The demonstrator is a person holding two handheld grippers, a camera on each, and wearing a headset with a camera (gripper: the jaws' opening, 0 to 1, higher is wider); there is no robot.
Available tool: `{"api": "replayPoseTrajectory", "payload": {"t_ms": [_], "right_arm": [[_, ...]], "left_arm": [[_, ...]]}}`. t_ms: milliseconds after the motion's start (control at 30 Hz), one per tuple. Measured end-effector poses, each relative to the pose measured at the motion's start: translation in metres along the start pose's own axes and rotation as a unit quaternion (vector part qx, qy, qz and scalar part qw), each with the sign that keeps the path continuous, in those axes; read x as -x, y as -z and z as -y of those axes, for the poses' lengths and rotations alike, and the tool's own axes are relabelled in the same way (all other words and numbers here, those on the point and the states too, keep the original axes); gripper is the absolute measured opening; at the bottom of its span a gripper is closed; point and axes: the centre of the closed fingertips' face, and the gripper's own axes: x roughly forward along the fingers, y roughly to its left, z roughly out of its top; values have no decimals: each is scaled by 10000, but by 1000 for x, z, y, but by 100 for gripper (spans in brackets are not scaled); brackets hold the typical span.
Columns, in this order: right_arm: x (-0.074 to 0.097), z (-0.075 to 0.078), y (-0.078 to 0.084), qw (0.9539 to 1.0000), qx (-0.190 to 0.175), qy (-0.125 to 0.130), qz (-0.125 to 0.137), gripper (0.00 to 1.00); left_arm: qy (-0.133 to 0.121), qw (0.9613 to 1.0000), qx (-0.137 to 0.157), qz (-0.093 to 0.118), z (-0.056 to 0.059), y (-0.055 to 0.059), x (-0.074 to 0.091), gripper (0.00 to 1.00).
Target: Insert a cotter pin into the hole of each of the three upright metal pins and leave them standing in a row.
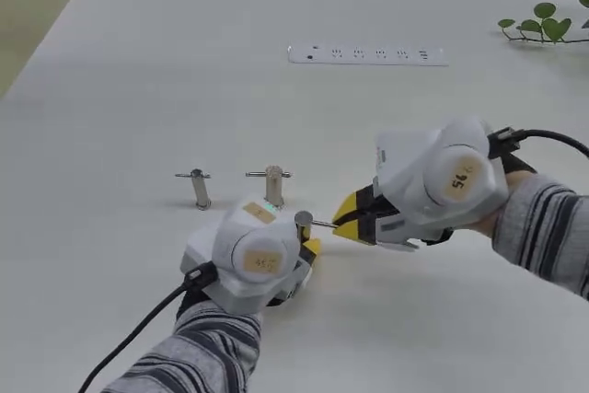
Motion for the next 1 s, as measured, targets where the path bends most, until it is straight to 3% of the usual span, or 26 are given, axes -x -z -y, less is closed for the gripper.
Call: {"api": "replayPoseTrajectory", "payload": {"t_ms": [167,233,433,633,767,1000], "right_arm": [[0,1,0,10000,89,39,-11,0],[-1,1,-5,9999,25,55,112,0],[-7,3,-11,9998,141,94,69,0],[-5,3,-19,9997,90,136,206,1],[1,4,-15,9998,6,188,93,9],[5,2,-3,9996,-222,195,-7,0]], "left_arm": [[-38,10000,23,4,0,0,0,10],[-58,10000,30,2,0,0,0,10],[-158,9998,113,3,-1,1,-1,10],[-202,9997,154,-9,-1,1,-1,10],[-219,9996,167,-16,-2,1,-1,10],[-340,9991,268,-21,-2,1,-1,10]]}}
